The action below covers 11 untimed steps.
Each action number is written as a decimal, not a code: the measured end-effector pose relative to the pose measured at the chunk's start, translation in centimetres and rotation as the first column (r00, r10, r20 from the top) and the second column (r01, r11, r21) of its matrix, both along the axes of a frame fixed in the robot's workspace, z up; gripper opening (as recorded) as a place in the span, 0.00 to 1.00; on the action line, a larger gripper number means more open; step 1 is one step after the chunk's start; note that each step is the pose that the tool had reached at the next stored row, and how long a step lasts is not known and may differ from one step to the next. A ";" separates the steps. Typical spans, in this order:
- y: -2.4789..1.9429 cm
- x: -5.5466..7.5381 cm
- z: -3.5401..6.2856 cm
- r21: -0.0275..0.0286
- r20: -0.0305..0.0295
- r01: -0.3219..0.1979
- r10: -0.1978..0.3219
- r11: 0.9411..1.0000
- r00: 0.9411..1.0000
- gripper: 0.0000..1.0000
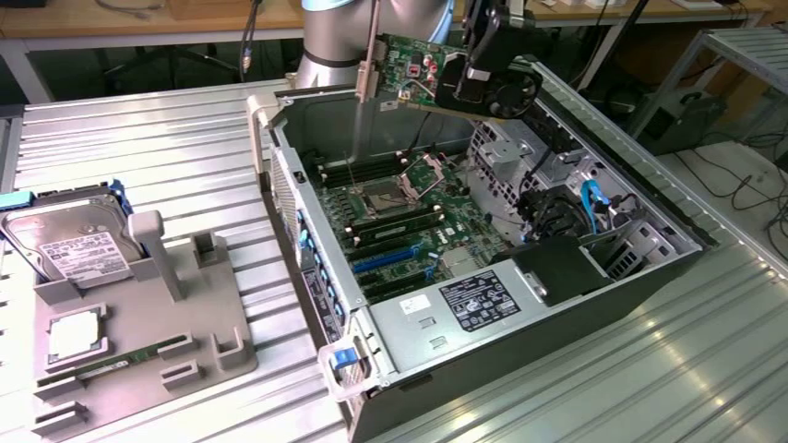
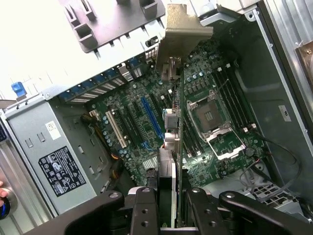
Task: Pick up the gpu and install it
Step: 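Insert the gpu into the slot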
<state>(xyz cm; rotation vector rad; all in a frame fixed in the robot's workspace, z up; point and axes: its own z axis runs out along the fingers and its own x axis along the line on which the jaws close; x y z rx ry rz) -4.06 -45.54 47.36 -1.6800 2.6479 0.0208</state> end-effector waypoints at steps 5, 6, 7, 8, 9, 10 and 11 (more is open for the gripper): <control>-0.01 0.0 0.00 0.000 0.000 -0.025 0.025 1.000 1.000 0.27; -0.02 0.0 0.00 0.000 0.000 -0.030 0.030 1.000 1.000 0.27; -0.03 0.0 0.00 0.000 0.000 -0.036 0.036 0.999 0.999 0.27; -0.04 0.0 0.00 0.000 0.000 -0.041 0.041 0.999 0.999 0.27; -0.05 0.0 0.00 0.000 0.000 -0.047 0.047 0.999 0.999 0.27; -0.06 0.0 0.00 0.000 0.000 -0.052 0.052 0.999 0.999 0.27; -0.06 0.0 0.00 0.000 0.000 -0.058 0.058 0.998 0.998 0.27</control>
